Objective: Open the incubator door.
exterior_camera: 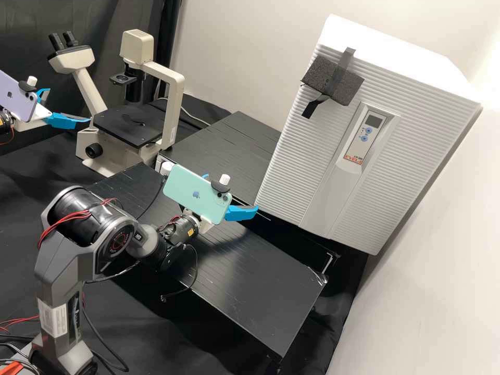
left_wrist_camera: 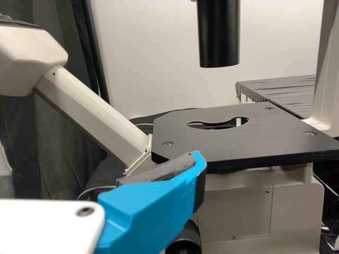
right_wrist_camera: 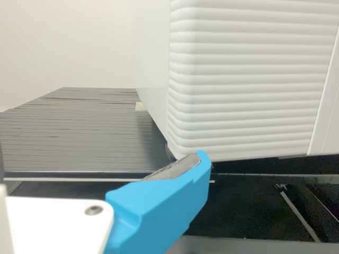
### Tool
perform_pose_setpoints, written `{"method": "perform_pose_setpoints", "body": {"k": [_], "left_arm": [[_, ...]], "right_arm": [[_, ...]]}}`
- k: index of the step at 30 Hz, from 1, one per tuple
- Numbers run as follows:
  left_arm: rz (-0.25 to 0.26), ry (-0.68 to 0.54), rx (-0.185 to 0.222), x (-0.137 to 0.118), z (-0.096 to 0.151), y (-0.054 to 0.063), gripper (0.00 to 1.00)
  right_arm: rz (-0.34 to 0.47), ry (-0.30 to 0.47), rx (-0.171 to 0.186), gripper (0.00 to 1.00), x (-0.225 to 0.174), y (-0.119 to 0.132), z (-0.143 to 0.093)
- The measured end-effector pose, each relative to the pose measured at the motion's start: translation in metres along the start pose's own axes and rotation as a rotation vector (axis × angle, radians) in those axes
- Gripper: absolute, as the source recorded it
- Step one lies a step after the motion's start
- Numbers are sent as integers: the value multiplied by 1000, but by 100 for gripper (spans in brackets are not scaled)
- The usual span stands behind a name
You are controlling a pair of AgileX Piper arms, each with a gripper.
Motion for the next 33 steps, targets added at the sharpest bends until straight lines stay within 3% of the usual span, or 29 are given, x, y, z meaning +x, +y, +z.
{"method": "perform_pose_setpoints", "body": {"k": [10,17,23,33], "left_arm": [[0,0,0,0,0,0,100],[0,0,0,0,0,0,100],[0,0,0,0,0,0,100],[0,0,0,0,0,0,100]], "right_arm": [[23,-5,4,100,-1,7,2],[165,45,36,100,-5,50,-10],[288,109,22,100,5,90,-29],[367,110,62,100,22,135,-50]]}}
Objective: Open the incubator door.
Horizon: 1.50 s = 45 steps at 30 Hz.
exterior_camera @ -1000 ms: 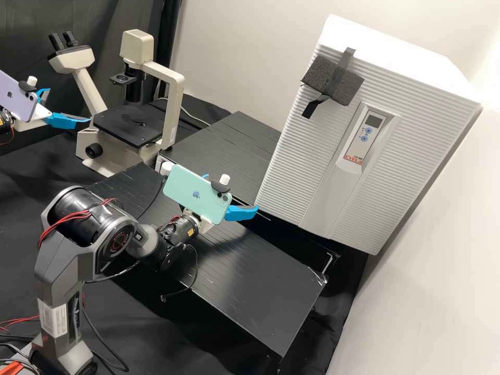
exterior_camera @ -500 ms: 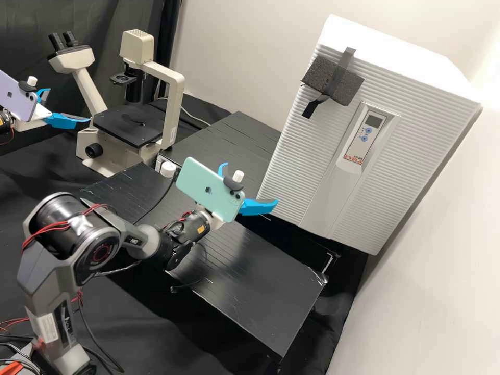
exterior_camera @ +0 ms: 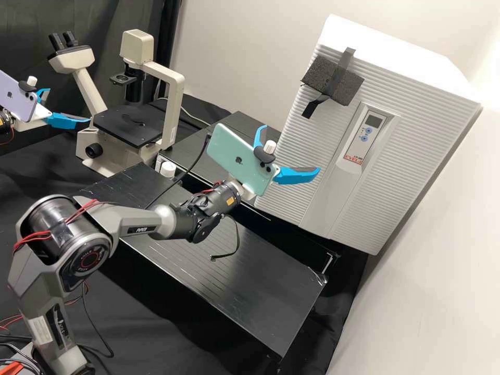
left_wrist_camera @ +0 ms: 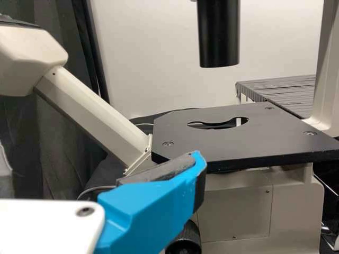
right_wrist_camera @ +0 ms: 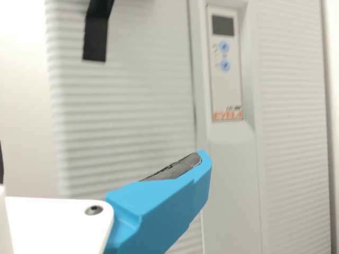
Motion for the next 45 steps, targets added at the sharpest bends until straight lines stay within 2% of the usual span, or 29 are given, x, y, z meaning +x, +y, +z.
{"method": "perform_pose_setpoints", "body": {"k": [9,17,18,28,39,45], "left_arm": [[0,0,0,0,0,0,100],[0,0,0,0,0,0,100],[0,0,0,0,0,0,100],[0,0,0,0,0,0,100],[0,0,0,0,0,0,100],[0,0,0,0,0,0,100]], "right_arm": [[7,9,3,100,13,7,-9],[-10,-7,-2,100,21,3,-6],[-12,-12,-1,0,22,3,-5],[-29,-55,10,0,27,-2,2],[-23,-55,17,0,28,-1,1],[-19,-60,-11,0,28,-1,0]]}}
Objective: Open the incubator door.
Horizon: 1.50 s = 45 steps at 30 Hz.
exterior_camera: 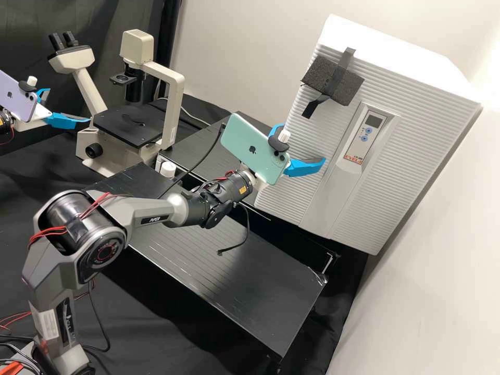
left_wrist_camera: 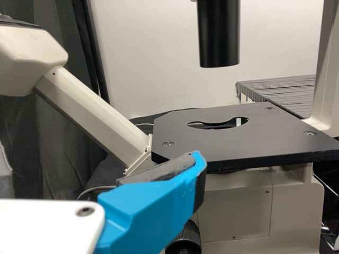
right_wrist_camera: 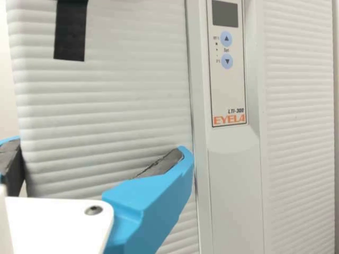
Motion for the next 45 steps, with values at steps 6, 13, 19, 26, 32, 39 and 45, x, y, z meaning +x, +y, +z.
{"method": "perform_pose_setpoints", "body": {"k": [6,13,19,26,32,39,45], "left_arm": [[0,0,0,0,0,0,100],[0,0,0,0,0,0,100],[0,0,0,0,0,0,100],[0,0,0,0,0,0,100],[0,0,0,0,0,0,100],[0,0,0,0,0,0,100],[0,0,0,0,0,0,100]], "right_arm": [[4,-3,-16,0,-2,-1,-5],[-3,-27,-25,0,-6,-1,-14],[-8,-40,10,0,-13,-1,-21],[-13,-45,-10,0,-13,-2,-22],[-12,-47,-10,0,-13,-2,-21],[-12,-47,-10,0,-13,-2,-21],[-13,-48,-10,0,-13,-2,-21]]}}
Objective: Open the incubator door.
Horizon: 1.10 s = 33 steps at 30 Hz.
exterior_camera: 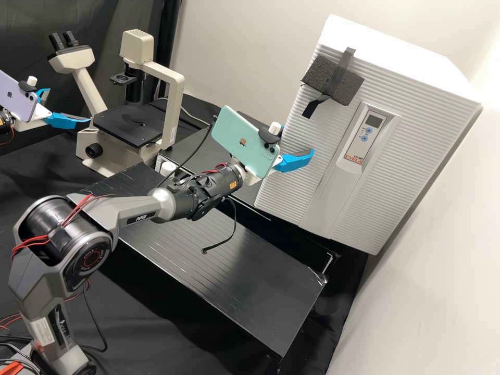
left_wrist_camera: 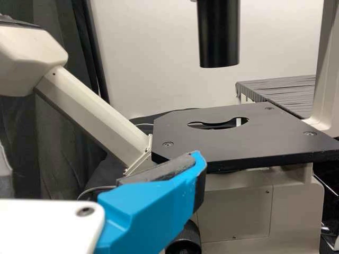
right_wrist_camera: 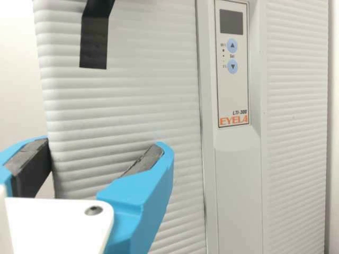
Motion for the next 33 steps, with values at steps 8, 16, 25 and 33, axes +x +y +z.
{"method": "perform_pose_setpoints", "body": {"k": [8,16,25,33], "left_arm": [[0,0,0,0,0,0,100],[0,0,0,0,0,0,100],[0,0,0,0,0,0,100],[0,0,0,0,0,0,100]], "right_arm": [[10,6,-1,0,-1,0,1],[13,8,-22,0,-3,3,3],[12,7,-63,0,-9,8,7],[16,18,-73,0,-22,18,11]]}}
